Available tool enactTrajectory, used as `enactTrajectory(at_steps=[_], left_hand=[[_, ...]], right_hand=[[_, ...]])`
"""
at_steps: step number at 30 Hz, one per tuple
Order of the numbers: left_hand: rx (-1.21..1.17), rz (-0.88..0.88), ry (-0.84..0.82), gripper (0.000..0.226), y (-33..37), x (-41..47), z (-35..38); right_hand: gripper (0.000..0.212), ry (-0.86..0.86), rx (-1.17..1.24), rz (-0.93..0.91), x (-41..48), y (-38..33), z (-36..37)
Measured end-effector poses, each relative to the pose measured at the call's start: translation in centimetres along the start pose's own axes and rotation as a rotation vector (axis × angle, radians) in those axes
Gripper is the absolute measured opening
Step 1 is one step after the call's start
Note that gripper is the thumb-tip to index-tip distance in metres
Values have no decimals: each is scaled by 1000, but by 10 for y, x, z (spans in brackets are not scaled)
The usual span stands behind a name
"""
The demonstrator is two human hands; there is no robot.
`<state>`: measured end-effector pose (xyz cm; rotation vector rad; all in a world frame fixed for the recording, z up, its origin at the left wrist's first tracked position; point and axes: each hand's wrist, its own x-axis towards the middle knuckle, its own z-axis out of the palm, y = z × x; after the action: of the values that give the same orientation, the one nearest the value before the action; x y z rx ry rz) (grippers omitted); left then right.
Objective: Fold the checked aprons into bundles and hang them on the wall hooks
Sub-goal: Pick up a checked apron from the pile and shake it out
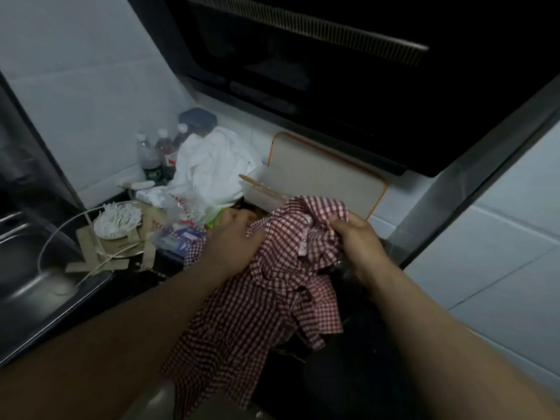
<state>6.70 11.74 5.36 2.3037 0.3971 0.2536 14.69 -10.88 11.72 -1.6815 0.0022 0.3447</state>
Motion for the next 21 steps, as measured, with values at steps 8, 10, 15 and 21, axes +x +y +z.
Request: enactTrajectory(at_steps=[8, 10, 15, 21], left_hand=[[-296, 244, -328, 89, 150, -38, -61], [-290, 267, -328, 42, 185, -59, -71], [-432, 328, -147, 17, 254, -116, -76], [-471, 308, -435, 45, 306, -197, -33]], right_hand=[[18, -343, 398, -230, -94, -116, -24], [20, -341, 384, -304, -116, -131, -48], [32, -281, 370, -377, -176, -143, -126], [17, -135, -311, -382, -246, -84, -232]])
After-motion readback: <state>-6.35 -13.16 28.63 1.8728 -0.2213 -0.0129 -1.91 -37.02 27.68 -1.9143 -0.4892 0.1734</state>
